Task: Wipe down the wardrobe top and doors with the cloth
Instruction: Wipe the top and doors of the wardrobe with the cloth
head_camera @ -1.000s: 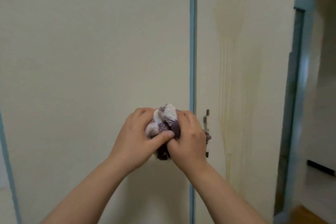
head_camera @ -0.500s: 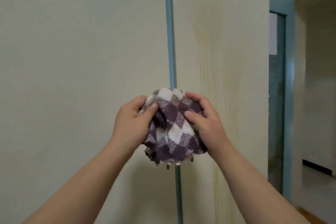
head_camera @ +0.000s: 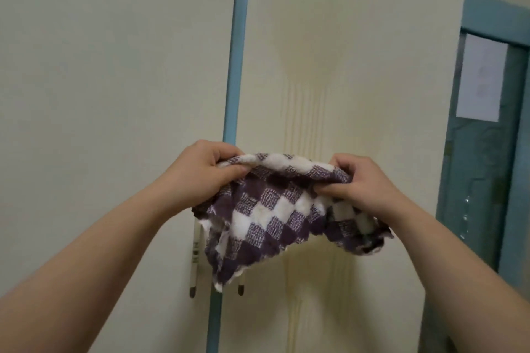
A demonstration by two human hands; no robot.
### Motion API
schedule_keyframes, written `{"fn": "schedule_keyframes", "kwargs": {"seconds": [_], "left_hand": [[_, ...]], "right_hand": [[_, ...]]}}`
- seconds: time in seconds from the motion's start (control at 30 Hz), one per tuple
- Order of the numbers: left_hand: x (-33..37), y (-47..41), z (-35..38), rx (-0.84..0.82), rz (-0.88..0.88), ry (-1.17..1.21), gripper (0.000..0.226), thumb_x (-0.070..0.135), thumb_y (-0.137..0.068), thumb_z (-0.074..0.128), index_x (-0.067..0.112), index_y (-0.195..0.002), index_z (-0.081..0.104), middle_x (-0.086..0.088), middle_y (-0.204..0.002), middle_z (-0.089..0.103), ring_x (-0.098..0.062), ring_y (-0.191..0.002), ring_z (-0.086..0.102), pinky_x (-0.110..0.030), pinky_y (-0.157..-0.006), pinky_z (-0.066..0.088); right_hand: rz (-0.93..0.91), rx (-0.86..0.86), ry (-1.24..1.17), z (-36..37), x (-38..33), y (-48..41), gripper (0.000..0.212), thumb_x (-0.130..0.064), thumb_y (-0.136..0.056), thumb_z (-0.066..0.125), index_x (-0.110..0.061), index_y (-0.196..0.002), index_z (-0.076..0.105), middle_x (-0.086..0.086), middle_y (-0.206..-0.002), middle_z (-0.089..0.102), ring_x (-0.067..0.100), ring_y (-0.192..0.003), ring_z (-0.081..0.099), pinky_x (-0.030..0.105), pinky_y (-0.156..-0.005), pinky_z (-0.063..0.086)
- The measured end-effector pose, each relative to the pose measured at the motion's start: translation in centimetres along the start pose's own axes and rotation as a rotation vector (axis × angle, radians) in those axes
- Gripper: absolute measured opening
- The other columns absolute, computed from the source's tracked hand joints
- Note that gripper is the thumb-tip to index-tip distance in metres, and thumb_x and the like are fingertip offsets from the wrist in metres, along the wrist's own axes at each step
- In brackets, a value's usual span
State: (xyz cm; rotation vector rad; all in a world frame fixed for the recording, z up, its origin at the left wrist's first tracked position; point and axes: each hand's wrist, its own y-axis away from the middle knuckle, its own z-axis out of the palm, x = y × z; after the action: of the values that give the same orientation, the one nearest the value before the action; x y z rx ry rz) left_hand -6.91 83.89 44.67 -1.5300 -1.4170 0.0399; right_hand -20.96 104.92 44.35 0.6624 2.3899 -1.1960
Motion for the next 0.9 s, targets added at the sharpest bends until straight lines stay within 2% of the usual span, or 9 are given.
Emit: {"fn": "schedule_keyframes", "kwargs": {"seconds": [0.13, 0.23, 0.33, 0.43, 0.5, 0.57, 0.7, 0.8, 0.9], "left_hand": [[1.3, -0.8, 0.3, -0.112, -0.018, -0.223, 0.015, 0.03, -0.08, 0.067, 0.02, -0.068, 0.068, 0.004, -0.061, 0.061, -0.007, -0.058, 0.053, -0.023, -0.056, 0.037], [1.2, -1.1, 0.6, -0.144, -0.036, -0.299, 0.015, 0.034, -0.073, 0.073, 0.019, -0.07, 0.069, -0.004, -0.068, 0.066, -0.013, -0.064, 0.057, -0.026, -0.059, 0.04], [0.2, -1.5, 0.6, -0.212, -0.051, -0.277, 0.014, 0.03, -0.074, 0.073, 0.018, -0.068, 0.069, 0.001, -0.062, 0.064, -0.004, -0.055, 0.053, -0.019, -0.053, 0.038], [-0.5, -2.0, 0.8, -0.262, -0.058, -0.245, 0.01, 0.023, -0.081, 0.068, 0.02, -0.071, 0.07, 0.009, -0.059, 0.063, 0.003, -0.053, 0.052, -0.011, -0.052, 0.039], [-0.6, -2.4, 0.9, -0.252, -0.046, -0.26, 0.009, 0.021, -0.084, 0.064, 0.021, -0.077, 0.071, 0.01, -0.064, 0.064, 0.003, -0.055, 0.053, -0.013, -0.054, 0.04], [-0.5, -3.0, 0.9, -0.187, -0.031, -0.288, 0.009, 0.019, -0.084, 0.063, 0.023, -0.08, 0.071, 0.01, -0.066, 0.063, 0.0, -0.057, 0.052, -0.016, -0.055, 0.039], [-0.2, -4.9, 2.4, 0.114, 0.017, -0.388, 0.011, 0.013, -0.081, 0.065, 0.023, -0.079, 0.059, 0.005, -0.074, 0.06, -0.01, -0.069, 0.053, -0.018, -0.055, 0.035], [-0.8, -6.0, 4.0, 0.321, 0.16, -0.546, 0.017, 0.003, -0.08, 0.059, 0.014, -0.076, 0.047, 0.002, -0.073, 0.048, -0.019, -0.07, 0.047, -0.025, -0.056, 0.027], [-1.8, -6.9, 5.2, 0.476, 0.33, -0.662, 0.014, -0.009, -0.077, 0.056, 0.003, -0.073, 0.049, -0.01, -0.077, 0.044, -0.031, -0.063, 0.047, -0.034, -0.056, 0.035]], "right_hand": [[0.02, -0.165, -0.356, -1.0, 2.3, 0.7, 0.025, -0.011, -0.067, 0.068, -0.01, -0.082, 0.048, 0.001, -0.069, 0.056, 0.009, -0.062, 0.054, 0.019, -0.055, 0.044], [0.114, -0.329, -0.58, -1.5, 4.3, 1.7, 0.051, -0.013, -0.063, 0.079, -0.014, -0.101, 0.046, 0.016, -0.084, 0.065, 0.026, -0.071, 0.064, 0.028, -0.057, 0.054], [0.172, -0.348, -0.653, -1.8, 6.1, 2.1, 0.07, -0.022, -0.049, 0.089, -0.014, -0.108, 0.052, 0.02, -0.094, 0.064, 0.035, -0.083, 0.063, 0.036, -0.067, 0.057], [0.168, -0.31, -0.654, -2.3, 6.9, 2.2, 0.038, -0.01, -0.06, 0.079, -0.011, -0.09, 0.056, 0.015, -0.085, 0.063, 0.03, -0.077, 0.06, 0.03, -0.063, 0.053], [0.152, -0.239, -0.51, -2.9, 7.0, 1.8, 0.024, 0.006, -0.072, 0.066, -0.01, -0.084, 0.052, 0.009, -0.078, 0.061, 0.025, -0.073, 0.055, 0.03, -0.063, 0.047], [0.112, -0.112, -0.275, -3.7, 6.8, 1.0, 0.025, 0.015, -0.078, 0.059, -0.009, -0.081, 0.052, 0.005, -0.073, 0.06, 0.023, -0.072, 0.054, 0.034, -0.066, 0.044], [-0.088, 0.184, 0.174, -5.3, 6.6, -1.5, 0.024, 0.007, -0.076, 0.066, -0.014, -0.068, 0.059, -0.005, -0.064, 0.061, 0.01, -0.062, 0.058, 0.016, -0.063, 0.045], [-0.312, 0.328, 0.506, -5.4, 7.4, -3.5, 0.023, 0.007, -0.073, 0.066, -0.015, -0.067, 0.064, 0.0, -0.074, 0.063, 0.025, -0.071, 0.06, 0.033, -0.066, 0.047], [-0.56, 0.433, 0.678, -5.2, 8.9, -5.2, 0.017, 0.002, -0.068, 0.056, -0.01, -0.069, 0.067, 0.006, -0.073, 0.062, 0.03, -0.061, 0.059, 0.03, -0.054, 0.045]]}}
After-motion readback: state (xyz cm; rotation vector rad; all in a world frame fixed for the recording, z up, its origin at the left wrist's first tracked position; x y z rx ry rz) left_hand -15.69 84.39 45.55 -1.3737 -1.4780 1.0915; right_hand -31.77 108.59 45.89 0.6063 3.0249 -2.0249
